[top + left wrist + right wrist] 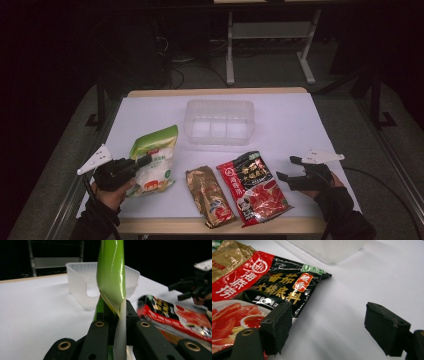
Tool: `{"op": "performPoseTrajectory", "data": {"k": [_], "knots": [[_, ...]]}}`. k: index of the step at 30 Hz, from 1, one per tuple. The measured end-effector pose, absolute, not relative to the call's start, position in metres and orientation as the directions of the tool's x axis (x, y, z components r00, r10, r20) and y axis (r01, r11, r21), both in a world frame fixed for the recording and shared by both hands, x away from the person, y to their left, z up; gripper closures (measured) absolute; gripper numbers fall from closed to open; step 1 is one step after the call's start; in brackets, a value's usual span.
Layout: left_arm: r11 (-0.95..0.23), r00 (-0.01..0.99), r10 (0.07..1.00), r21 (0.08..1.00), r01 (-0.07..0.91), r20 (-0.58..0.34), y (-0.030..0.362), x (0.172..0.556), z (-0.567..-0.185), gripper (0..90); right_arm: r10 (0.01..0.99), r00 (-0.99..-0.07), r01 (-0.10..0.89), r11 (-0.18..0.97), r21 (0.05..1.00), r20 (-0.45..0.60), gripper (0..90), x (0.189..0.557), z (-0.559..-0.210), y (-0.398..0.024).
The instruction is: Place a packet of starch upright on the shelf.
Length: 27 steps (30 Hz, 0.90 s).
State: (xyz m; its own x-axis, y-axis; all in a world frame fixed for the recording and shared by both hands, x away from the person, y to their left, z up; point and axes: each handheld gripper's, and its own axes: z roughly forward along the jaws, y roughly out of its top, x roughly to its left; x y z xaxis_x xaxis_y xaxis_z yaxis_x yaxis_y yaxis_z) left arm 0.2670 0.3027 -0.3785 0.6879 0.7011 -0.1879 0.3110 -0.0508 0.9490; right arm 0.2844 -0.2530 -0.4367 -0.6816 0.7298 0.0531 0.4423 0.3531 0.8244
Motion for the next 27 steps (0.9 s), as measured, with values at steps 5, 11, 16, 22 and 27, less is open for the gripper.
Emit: {"op": "performPoseTrajectory", "data": {"k": [5, 11, 16, 22, 27], "knots": [[-0.021, 0.681, 0.710, 0.962, 0.273, -0.178, 0.298, 0.273, -0.368, 84.7, 0.730, -0.683, 0.423, 0.356, 0.833, 0.034, 23.5, 0.283, -0.435, -0.252], [0.017, 0.687, 0.702, 0.969, 0.246, -0.187, 0.289, 0.281, -0.357, 84.7, 0.731, -0.682, 0.406, 0.354, 0.842, 0.022, 21.9, 0.281, -0.433, -0.252], [0.045, 0.685, 0.702, 0.972, 0.229, -0.194, 0.281, 0.291, -0.352, 84.6, 0.730, -0.683, 0.391, 0.346, 0.853, 0.017, 20.9, 0.280, -0.433, -0.253], [0.069, 0.685, 0.699, 0.973, 0.221, -0.205, 0.269, 0.302, -0.349, 84.6, 0.741, -0.672, 0.394, 0.341, 0.854, 0.014, 20.9, 0.277, -0.433, -0.256], [0.070, 0.701, 0.684, 0.975, 0.211, -0.201, 0.255, 0.313, -0.343, 84.6, 0.748, -0.664, 0.400, 0.337, 0.853, 0.016, 21.0, 0.273, -0.434, -0.259]]}}
